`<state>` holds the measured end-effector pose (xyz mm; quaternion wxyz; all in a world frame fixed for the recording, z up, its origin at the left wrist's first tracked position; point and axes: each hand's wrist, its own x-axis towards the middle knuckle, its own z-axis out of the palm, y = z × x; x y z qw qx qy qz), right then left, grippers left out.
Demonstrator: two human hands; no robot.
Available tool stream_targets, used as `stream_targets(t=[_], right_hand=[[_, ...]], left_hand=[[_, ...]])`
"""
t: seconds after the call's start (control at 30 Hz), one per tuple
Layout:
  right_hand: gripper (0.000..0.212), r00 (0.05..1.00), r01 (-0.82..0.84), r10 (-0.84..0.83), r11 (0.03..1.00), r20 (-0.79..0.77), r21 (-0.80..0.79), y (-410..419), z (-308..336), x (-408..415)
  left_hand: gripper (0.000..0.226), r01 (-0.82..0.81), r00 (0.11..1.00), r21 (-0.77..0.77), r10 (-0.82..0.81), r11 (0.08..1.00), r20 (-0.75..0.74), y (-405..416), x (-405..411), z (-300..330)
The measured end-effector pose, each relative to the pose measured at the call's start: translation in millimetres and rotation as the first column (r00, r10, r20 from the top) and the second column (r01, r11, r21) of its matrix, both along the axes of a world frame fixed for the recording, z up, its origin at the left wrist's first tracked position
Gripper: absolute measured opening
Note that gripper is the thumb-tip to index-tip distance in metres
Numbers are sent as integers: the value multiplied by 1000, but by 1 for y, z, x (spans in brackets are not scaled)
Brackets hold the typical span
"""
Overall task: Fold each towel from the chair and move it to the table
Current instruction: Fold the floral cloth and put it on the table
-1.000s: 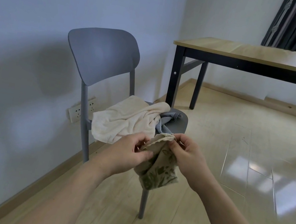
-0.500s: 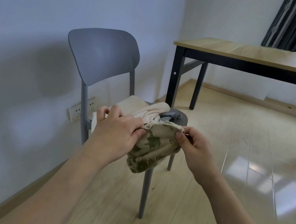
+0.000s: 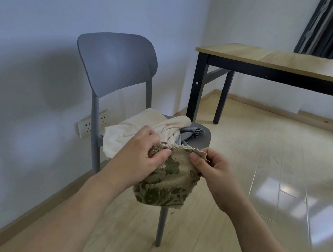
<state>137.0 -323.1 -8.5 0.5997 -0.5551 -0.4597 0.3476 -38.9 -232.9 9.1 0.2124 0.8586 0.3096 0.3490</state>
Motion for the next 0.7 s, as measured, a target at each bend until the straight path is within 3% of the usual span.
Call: stream_targets(t=[0.13, 0.23, 0.3, 0.4, 0.43, 0.5, 0.57, 0.63, 0.7], right_hand=[[7, 998, -55, 56, 998, 8, -23, -1, 1, 1], [10, 993, -101, 106, 989, 47, -111, 1, 0, -1], [11, 991, -127, 132, 980, 23, -153, 1, -2, -4], [10, 998, -30, 38, 990, 51, -141, 4, -1, -5], [12, 1000, 10, -7, 992, 23, -127, 5, -1, -5], [17, 991, 68, -78, 993, -113, -92, 7, -1, -4], [17, 974, 96, -104, 994, -202, -51, 6, 1, -1], [12, 984, 77, -89, 993, -152, -86, 4, 6, 1], [39, 999, 10, -18, 974, -32, -225, 1, 9, 5]], left_hand=[[27, -32, 994, -258, 57, 966, 91, 7, -2, -5], [26, 73, 979, -419, 15, 905, 201, 5, -4, -2], [25, 127, 970, -466, -11, 876, 245, 1, -2, -1], [24, 129, 959, -488, 17, 863, 284, 0, 2, -4], [27, 135, 950, -540, 46, 831, 309, 1, 3, -6], [44, 181, 943, -715, 87, 676, 321, 5, 2, -11], [46, 174, 975, -804, 16, 569, 223, 4, 0, -17], [19, 169, 982, -779, -37, 604, 184, 6, -2, -24], [6, 169, 976, -718, -16, 675, 216, 9, -4, -26]])
